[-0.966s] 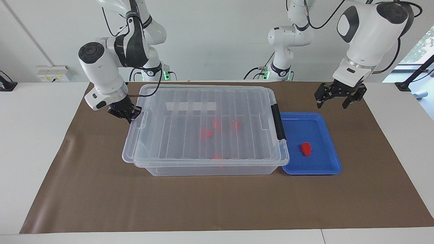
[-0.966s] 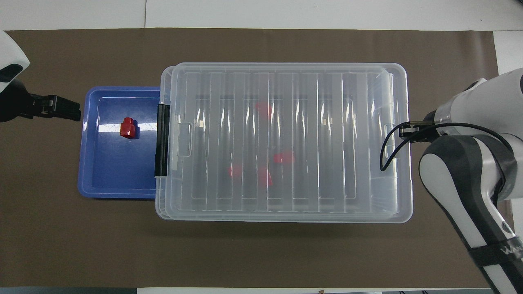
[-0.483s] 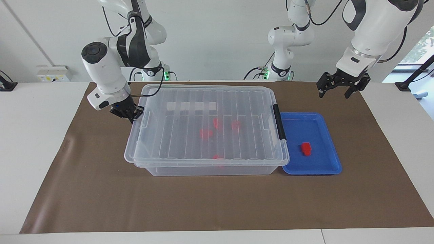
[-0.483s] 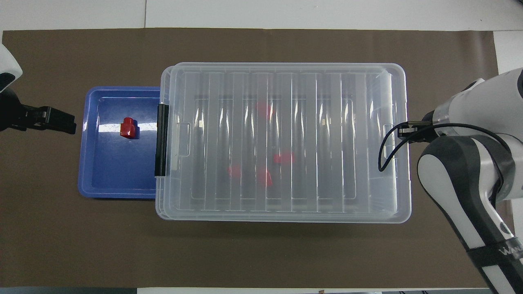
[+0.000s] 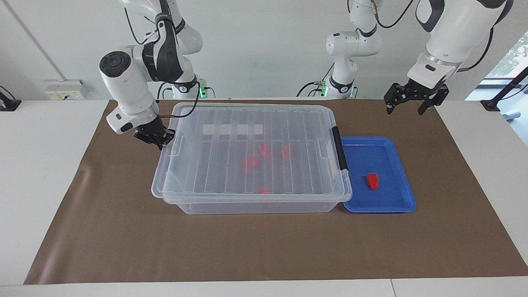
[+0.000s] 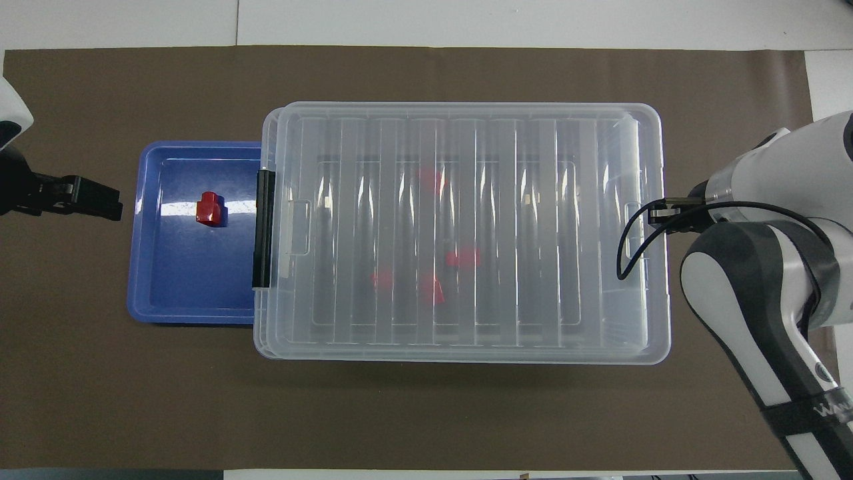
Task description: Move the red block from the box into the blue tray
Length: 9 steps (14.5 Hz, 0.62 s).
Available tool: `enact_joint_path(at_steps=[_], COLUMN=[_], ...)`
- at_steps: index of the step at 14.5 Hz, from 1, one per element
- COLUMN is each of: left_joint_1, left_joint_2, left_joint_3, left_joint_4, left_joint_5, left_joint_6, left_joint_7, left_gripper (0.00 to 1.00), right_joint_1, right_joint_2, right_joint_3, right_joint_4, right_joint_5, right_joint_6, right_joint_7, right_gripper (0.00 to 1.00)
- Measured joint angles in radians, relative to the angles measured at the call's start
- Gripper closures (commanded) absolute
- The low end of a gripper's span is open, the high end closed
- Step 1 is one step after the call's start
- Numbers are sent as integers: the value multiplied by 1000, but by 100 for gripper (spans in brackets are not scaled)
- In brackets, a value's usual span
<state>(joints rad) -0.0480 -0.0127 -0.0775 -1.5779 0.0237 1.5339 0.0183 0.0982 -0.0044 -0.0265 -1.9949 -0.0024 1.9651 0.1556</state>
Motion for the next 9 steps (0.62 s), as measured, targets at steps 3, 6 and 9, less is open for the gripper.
enact_joint_path(at_steps=[3,6,9], left_joint_1=[0,0,0], left_joint_2=[0,0,0], left_joint_3=[1,-1,0], left_joint_4=[-2,-2,-2], left_joint_5=[0,-2,-2], left_joint_6=[0,0,1], left_joint_7=[0,0,0], left_gripper=[0,0,0], right_joint_1=[13,16,16], right_joint_2=[0,0,0], right_joint_3=[0,0,0], right_joint_4=[0,-1,-1], right_joint_5=[0,0,0], right_joint_6=[0,0,0], right_joint_7=[5,14,14], right_gripper=[100,100,100])
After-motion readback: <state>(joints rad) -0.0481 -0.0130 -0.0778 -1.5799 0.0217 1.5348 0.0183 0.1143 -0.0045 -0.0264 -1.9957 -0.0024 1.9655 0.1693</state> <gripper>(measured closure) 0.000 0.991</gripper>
